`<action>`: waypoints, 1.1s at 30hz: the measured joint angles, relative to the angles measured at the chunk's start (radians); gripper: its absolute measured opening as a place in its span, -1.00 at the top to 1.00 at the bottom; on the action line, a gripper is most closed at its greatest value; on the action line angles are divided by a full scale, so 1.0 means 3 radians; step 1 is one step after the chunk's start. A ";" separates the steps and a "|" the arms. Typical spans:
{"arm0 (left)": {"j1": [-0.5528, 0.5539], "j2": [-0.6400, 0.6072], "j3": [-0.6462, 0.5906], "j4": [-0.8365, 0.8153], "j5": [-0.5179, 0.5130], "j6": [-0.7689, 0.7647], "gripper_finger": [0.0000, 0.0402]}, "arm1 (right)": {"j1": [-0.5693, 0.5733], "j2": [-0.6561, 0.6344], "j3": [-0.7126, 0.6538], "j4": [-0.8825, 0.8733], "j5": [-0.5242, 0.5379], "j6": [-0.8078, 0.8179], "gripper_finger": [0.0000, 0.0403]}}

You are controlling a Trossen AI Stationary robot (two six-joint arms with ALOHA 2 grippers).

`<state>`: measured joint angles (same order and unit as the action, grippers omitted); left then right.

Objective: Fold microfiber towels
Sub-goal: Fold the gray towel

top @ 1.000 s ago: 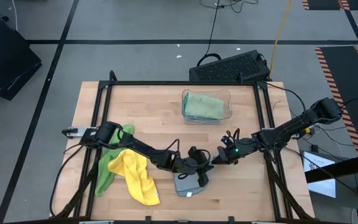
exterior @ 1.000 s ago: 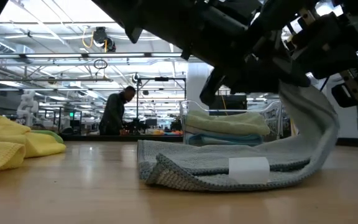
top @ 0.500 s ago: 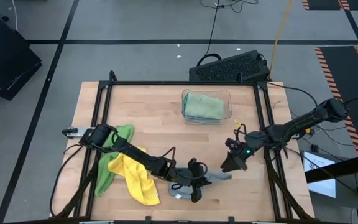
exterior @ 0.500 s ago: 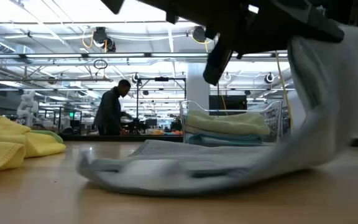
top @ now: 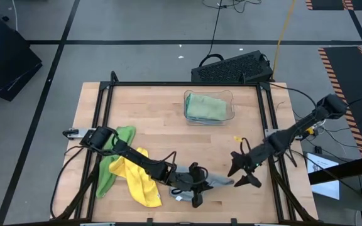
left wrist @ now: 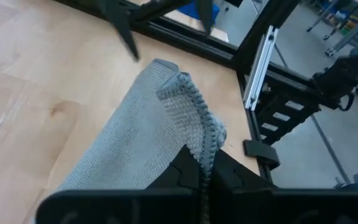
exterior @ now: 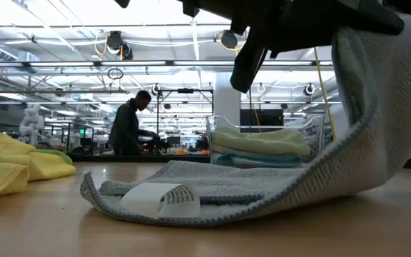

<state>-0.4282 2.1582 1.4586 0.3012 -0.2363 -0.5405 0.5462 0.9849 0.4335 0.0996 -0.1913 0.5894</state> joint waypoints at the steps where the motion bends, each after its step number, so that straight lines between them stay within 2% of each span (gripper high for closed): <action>1: 0.0000 -0.0002 0.0000 0.0014 -0.0001 -0.0027 0.98 | 0.0062 0.0025 0.0000 -0.0045 0.0146 -0.0014 -0.30; 9: 0.0000 -0.0005 0.0000 0.0034 -0.0001 -0.0150 0.98 | 0.0466 0.0312 0.0000 -0.0142 0.1047 -0.0194 -0.27; 14: 0.0000 -0.0005 0.0000 0.0035 0.0000 -0.0175 0.97 | 0.0604 0.0501 0.0000 -0.0134 0.1311 -0.0232 -0.25; 17: 0.0000 -0.0005 0.0000 0.0034 0.0000 -0.0226 0.98 | 0.0674 0.0578 0.0000 -0.0124 0.1434 -0.0195 -0.17; 22: 0.0003 -0.0005 0.0000 0.0034 -0.0001 -0.0279 0.97 | 0.0775 0.0608 0.0000 -0.0073 0.1595 -0.0176 0.13; 31: 0.0033 -0.0005 0.0000 0.0034 -0.0001 -0.0327 0.98 | 0.0785 0.0608 0.0000 0.0226 0.1589 -0.0147 0.90; 33: 0.0045 -0.0005 0.0000 0.0033 0.0000 -0.0326 0.97 | 0.0785 0.0608 0.0000 0.0257 0.1580 -0.0098 0.96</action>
<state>-0.4148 2.1567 1.4586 0.3112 -0.2363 -0.6384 0.7818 1.1671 0.4335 0.1766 0.2829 0.5599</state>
